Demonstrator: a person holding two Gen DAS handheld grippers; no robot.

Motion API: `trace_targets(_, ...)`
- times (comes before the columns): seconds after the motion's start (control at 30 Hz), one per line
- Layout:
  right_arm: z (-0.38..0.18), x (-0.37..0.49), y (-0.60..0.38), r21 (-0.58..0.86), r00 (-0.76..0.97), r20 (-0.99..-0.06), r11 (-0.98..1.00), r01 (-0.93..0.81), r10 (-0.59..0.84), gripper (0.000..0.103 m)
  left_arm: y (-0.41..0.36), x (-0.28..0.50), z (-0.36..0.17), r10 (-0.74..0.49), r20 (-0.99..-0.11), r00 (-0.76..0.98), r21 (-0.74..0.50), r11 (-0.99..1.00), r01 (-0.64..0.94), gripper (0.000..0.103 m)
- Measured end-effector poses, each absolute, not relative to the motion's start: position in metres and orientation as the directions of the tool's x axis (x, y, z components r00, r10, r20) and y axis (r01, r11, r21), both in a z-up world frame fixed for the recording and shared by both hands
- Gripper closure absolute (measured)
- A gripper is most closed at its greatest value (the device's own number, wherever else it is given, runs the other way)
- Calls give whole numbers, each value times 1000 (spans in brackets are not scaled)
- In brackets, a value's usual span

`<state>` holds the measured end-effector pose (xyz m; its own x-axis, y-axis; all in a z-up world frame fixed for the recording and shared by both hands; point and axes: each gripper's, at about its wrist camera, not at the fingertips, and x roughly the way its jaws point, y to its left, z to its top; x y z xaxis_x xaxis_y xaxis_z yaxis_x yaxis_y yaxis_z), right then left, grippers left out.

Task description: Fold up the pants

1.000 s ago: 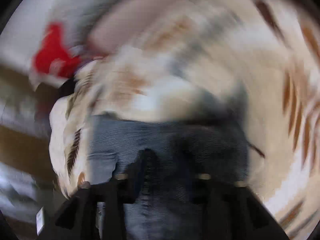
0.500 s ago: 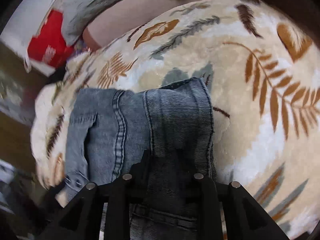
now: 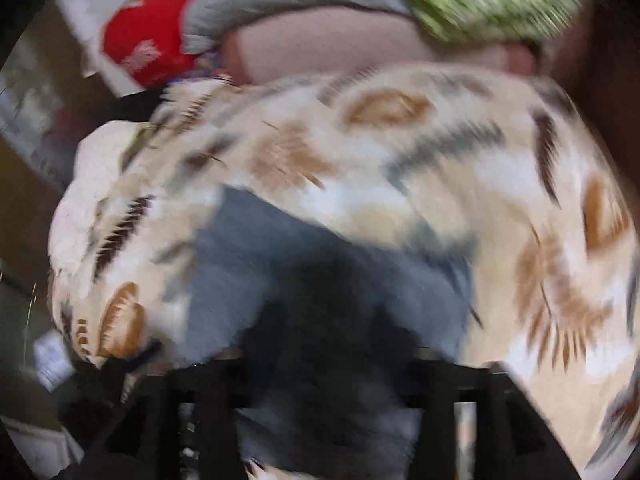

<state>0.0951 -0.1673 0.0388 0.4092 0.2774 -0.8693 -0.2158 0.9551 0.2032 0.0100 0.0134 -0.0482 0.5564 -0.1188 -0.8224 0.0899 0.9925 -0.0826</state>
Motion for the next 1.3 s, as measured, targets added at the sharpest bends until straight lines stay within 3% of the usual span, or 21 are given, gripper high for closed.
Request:
trace_targets(0.1, 39, 122, -131, 161, 413, -867, 940, -302, 281, 34, 15, 9, -50, -126, -819, 560, -83, 991, 102, 4)
trace_targets(0.23, -34, 159, -121, -9, 295, -952, 961, -277, 76, 35, 16, 11, -50, -137, -820, 556, -96, 990, 102, 4)
trace_targets(0.27, -40, 159, -128, 26, 288, -952, 965, -260, 104, 34, 17, 10, -50, -145, -819, 555, -106, 989, 102, 4)
trace_targets(0.47, 16, 125, -145, -7, 434, -895, 971, -237, 99, 33, 22, 13, -52, -174, -821, 544, -140, 985, 103, 3)
trace_targets(0.6, -15, 109, -181, -84, 384, -923, 984, -157, -17, 32, 21, 13, -52, -180, -821, 542, -148, 984, 102, 3)
trace_targets(0.67, -41, 105, -204, -18, 327, -945, 993, -113, 20, 25, 21, 13, -52, -181, -821, 542, -151, 984, 99, 3)
trace_targets(0.73, -32, 103, -216, 48, 325, -943, 997, -53, 63, 25, 22, 13, -52, -185, -820, 541, -158, 983, 96, 3)
trace_targets(0.9, 2, 79, -204, 7, 428, -902, 994, -108, 52, 25, 21, 12, -52, -176, -820, 545, -152, 984, 88, 3)
trace_targets(1.0, -29, 69, -203, -52, 361, -933, 990, -133, 0, 23, 20, 12, -52, -174, -821, 544, -151, 985, 87, 3)
trace_targets(1.1, -29, 68, -218, 35, 352, -934, 998, -61, 54, 19, 21, 9, -51, -171, -817, 551, -149, 985, 84, 3)
trace_targets(1.3, -2, 54, -209, -50, 436, -900, 993, -109, 3, 17, 22, 11, -51, -176, -820, 545, -155, 984, 84, 3)
